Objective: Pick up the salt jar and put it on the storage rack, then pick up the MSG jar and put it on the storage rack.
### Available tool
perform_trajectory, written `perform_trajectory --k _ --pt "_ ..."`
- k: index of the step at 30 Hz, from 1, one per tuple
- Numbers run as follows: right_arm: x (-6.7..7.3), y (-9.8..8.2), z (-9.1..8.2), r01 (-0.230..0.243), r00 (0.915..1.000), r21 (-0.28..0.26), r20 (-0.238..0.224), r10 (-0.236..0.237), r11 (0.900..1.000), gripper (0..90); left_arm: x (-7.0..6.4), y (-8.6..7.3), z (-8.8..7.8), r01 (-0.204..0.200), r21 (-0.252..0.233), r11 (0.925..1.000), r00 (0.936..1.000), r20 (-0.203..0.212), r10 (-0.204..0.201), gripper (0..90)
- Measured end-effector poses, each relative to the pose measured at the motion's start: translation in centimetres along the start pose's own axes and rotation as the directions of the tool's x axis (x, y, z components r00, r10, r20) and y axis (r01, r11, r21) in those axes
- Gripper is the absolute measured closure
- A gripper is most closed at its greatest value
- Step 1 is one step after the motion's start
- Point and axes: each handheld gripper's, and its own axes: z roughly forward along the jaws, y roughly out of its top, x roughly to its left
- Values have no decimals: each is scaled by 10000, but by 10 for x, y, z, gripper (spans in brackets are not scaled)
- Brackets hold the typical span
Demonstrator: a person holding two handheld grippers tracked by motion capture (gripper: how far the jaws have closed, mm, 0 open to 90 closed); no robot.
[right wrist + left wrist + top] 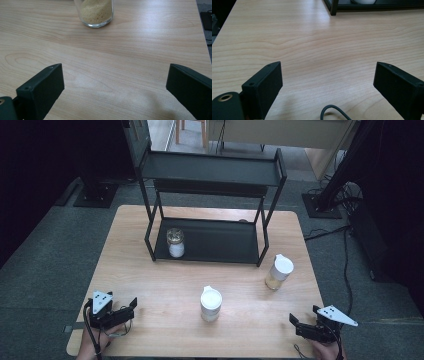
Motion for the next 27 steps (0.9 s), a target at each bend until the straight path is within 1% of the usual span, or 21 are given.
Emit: perform_trajectory --k 1,2,3,8,12,13,16,19,22,23,26,27 --pt "0 0 0 14 10000 1 9 -14 10000 13 4 -1 -2 -17 35 10000 10000 36 17 88" --pt "0 0 0 14 10000 1 9 -14 10000 13 4 -1 -2 -17 35 10000 10000 36 17 88" --pt "0 0 0 -20 10000 16 37 20 10000 13 8 -3 -5 3 35 10000 10000 8 -3 88" --pt "0 0 0 -6 10000 13 62 6 10000 13 13 -5 -9 -89 69 9999 9999 -84 90 88" --pt "0 0 0 0 10000 3 61 0 10000 13 17 -7 -13 -91 42 9999 10000 -32 91 88" --pt "0 0 0 10 10000 0 61 -10 10000 13 19 -8 -14 -1 21 10000 10000 47 1 88" --pt "0 0 0 35 10000 -7 41 -35 10000 13 20 -8 -14 17 38 10000 9999 119 -17 88" --pt "0 0 -1 28 10000 -110 14 -28 9999 14 19 -9 -14 -154 53 9999 9996 229 152 88" --pt "1 0 -3 41 10000 -175 74 -40 9998 14 18 -9 -14 -147 12 9999 9996 260 147 88" --pt "2 1 -3 132 9999 -180 114 -130 9998 14 19 -9 -15 -167 -13 9999 9994 294 167 88" --pt "3 1 -3 168 9997 -156 191 -165 9997 15 20 -9 -15 -169 -13 9999 9992 351 170 88" --pt "4 2 -3 300 9992 -146 272 -296 9994 16 21 -9 -15 -222 60 9997 9987 458 219 88"
